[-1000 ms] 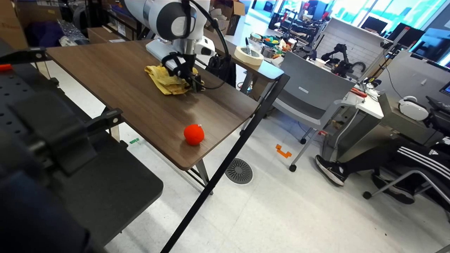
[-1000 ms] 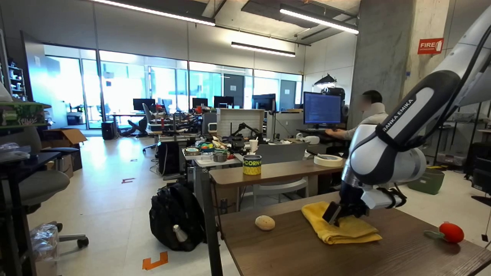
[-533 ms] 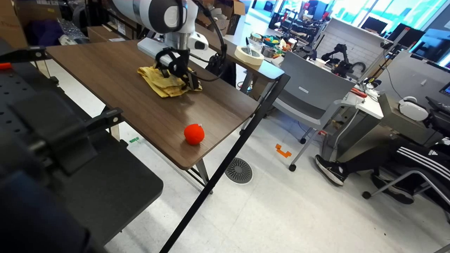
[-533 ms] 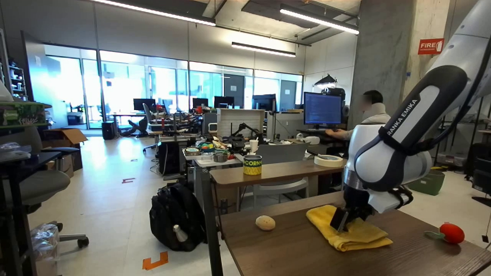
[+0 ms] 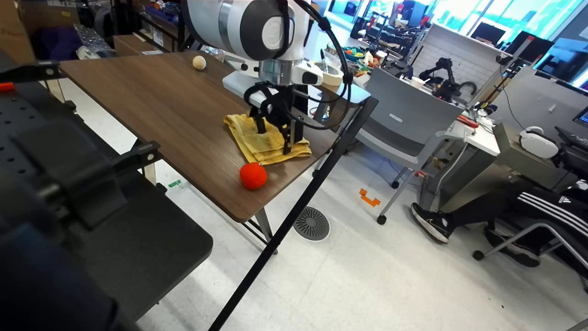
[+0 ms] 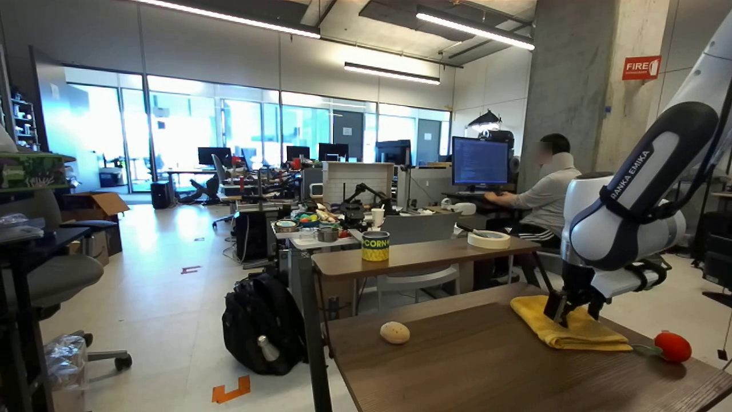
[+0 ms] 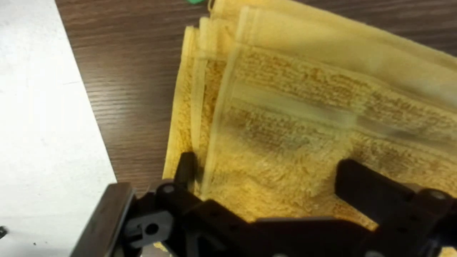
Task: Move the potato to the left, wipe the table with the yellow towel, move the red plush toy to the left, wipe the right side of the table with the towel, move the potato and red toy to the right, wipe the left side of the table
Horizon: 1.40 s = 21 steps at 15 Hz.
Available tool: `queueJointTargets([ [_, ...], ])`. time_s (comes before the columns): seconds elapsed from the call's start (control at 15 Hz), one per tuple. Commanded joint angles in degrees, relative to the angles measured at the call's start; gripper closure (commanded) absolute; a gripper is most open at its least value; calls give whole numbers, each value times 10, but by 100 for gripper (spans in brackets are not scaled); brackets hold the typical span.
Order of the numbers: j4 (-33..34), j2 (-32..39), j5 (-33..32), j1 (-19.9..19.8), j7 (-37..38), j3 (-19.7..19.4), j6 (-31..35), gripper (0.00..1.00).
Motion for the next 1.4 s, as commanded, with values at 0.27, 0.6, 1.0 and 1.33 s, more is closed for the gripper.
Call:
queueJointTargets([
  [0.27, -84, -17, -74, 56, -58, 54, 5, 0],
  [0.6, -151, -47, -115, 106, -89, 92, 39, 0],
  [1.0, -66, -24, -97, 77, -172, 193, 40, 0],
  [1.33, 50, 27, -36, -2, -197, 217, -21, 0],
])
